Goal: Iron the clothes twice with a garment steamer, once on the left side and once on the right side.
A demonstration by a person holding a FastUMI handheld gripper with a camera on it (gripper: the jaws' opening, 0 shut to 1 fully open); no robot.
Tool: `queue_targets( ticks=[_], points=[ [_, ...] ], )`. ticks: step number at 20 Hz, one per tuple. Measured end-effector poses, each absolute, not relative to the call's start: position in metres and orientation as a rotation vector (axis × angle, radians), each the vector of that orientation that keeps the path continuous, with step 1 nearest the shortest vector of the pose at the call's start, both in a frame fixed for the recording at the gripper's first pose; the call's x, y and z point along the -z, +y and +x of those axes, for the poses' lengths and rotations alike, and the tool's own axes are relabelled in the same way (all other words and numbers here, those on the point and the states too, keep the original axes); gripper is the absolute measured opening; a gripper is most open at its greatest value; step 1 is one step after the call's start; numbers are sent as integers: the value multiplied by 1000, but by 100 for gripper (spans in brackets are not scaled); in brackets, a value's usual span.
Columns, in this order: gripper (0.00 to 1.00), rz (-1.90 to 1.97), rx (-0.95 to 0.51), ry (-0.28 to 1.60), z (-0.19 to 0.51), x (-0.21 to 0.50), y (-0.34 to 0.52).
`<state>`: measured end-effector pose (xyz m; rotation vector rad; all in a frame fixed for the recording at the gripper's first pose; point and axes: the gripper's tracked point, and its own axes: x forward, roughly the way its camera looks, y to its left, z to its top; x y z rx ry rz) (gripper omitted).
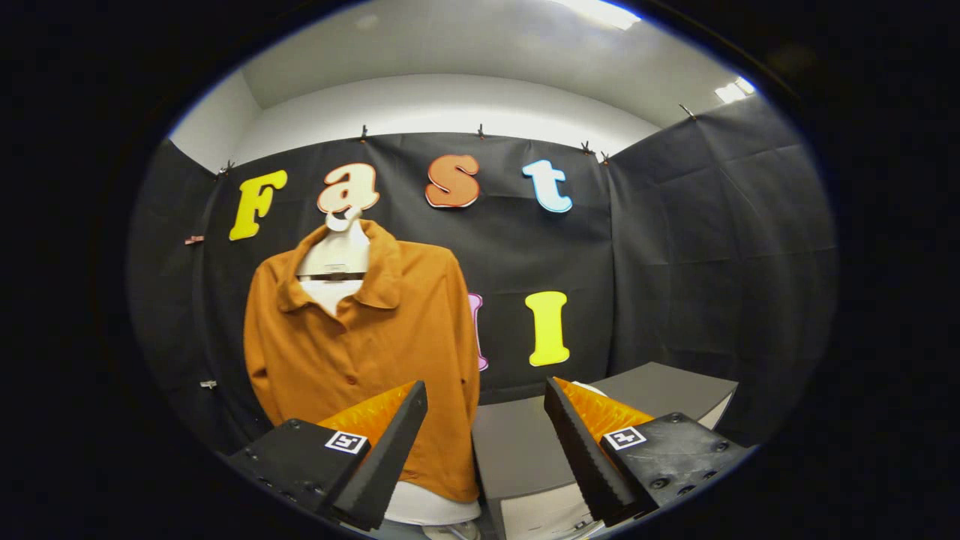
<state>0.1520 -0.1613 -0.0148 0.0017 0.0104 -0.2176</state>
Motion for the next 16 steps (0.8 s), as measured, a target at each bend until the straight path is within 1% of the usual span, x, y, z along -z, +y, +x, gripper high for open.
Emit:
queue_targets(
  ticks=[6,10,16],
  points=[
    [98,5,287,77,199,35,-252],
    [98,8,320,164,226,65,-303],
    [99,47,321,295,262,113,-352]
  ],
)
